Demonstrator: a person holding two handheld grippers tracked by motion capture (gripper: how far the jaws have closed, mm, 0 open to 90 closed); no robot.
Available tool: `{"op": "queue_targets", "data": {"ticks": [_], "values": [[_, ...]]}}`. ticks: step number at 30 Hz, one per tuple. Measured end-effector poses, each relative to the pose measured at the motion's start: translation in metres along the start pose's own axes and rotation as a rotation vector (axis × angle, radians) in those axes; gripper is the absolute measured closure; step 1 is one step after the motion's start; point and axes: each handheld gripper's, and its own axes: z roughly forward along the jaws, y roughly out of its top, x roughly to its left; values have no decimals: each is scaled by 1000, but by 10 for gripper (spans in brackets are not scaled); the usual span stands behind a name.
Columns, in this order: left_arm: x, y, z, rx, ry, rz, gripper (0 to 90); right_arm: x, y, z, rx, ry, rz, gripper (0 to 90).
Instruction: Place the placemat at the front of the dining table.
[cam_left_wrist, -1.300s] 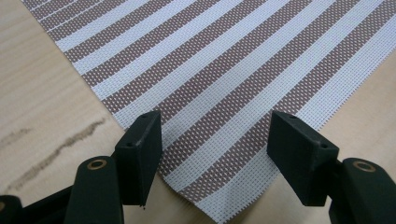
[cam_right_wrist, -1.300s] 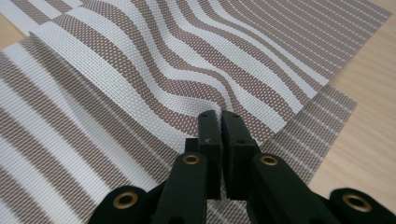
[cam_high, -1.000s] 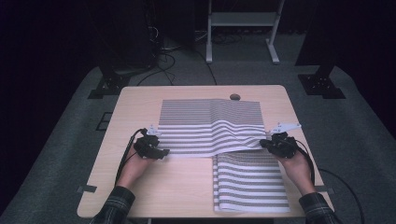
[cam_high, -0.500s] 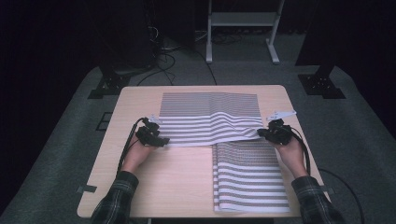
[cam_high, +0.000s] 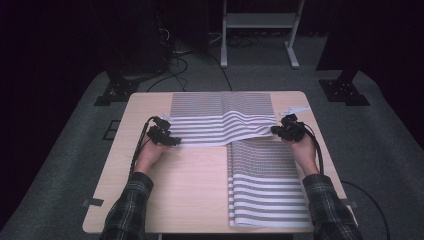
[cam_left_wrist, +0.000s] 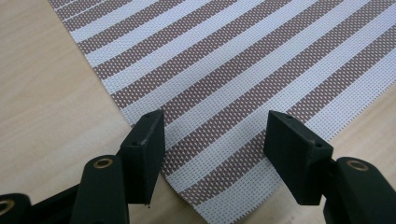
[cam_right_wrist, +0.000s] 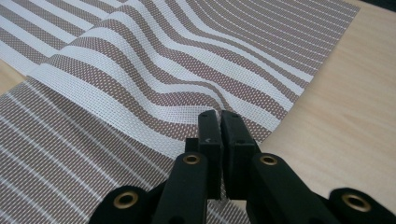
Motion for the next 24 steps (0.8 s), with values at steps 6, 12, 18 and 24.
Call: {"op": "queue_targets", "data": {"ticks": [6, 12, 18, 24], "values": [[8, 11, 7, 11, 19, -24, 372, -4, 8, 11, 10, -32, -2, 872], [12, 18, 14, 9, 47, -60, 352, -8, 11, 26, 27, -61, 11, 872], [14, 18, 15, -5, 53, -71, 340, -13, 8, 29, 21, -63, 18, 737], [16, 14, 14, -29, 8, -119, 240, -13, 9, 21, -20, -92, 25, 467]]}}
